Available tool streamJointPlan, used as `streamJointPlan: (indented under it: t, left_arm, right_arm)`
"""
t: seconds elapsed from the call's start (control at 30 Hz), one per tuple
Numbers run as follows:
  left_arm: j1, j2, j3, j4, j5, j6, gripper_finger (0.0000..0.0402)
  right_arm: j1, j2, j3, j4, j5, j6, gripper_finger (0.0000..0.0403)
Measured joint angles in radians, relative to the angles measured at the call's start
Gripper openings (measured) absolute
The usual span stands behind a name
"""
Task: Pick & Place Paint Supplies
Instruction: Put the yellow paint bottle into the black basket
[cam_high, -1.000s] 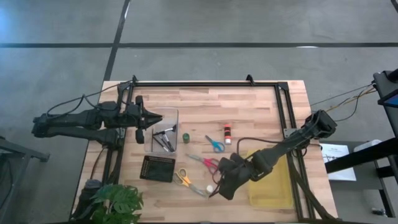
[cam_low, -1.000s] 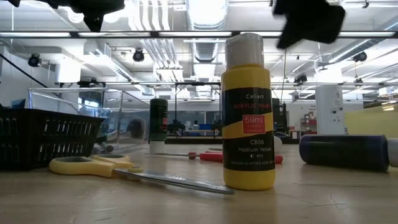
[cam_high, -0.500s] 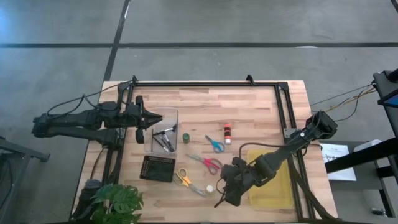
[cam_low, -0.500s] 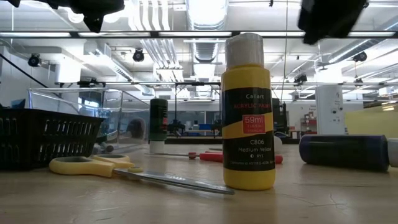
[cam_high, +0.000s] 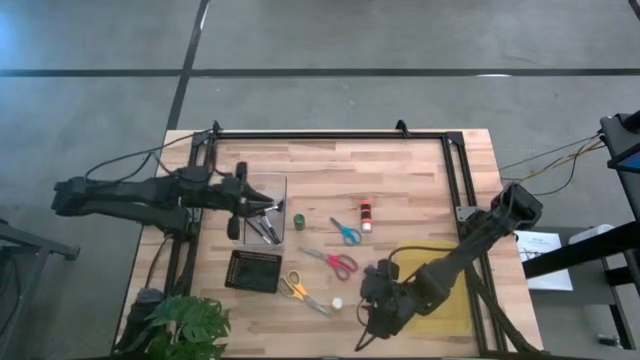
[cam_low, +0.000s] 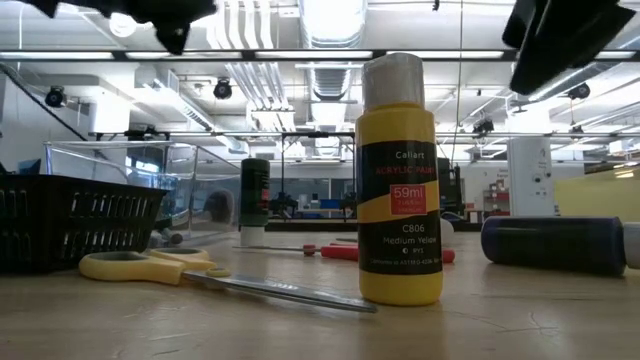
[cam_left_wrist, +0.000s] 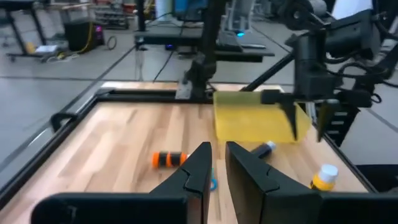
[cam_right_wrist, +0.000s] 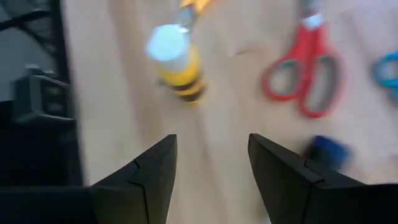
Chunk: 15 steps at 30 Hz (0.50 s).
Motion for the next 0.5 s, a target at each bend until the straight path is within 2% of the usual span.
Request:
streamJointPlan:
  t: [0.13,0.27,0.4,0.5]
  left_arm:
    - [-0.035,0.150,0.067,0.033,0.006,0.040,0.0058]
    - [-0.113,0.309,0.178,-0.013,0.014,0.110,0.0058]
    - [-0.273,0.461,0.307,-0.080,0.013,0.274,0.0058]
    - [-0.417,0.567,0.406,-0.129,-0.076,0.412,0.0061]
  right_arm:
    - [0.012,-0.027,0.000,-0.136,0.117,-0.016,0.0196]
    - [0.041,-0.065,-0.013,-0.261,0.254,0.007,0.0196]
    - [0.078,-0.123,-0.055,-0.292,0.353,0.086,0.0196]
    - [0.105,-0.166,-0.092,-0.285,0.385,0.144,0.0196]
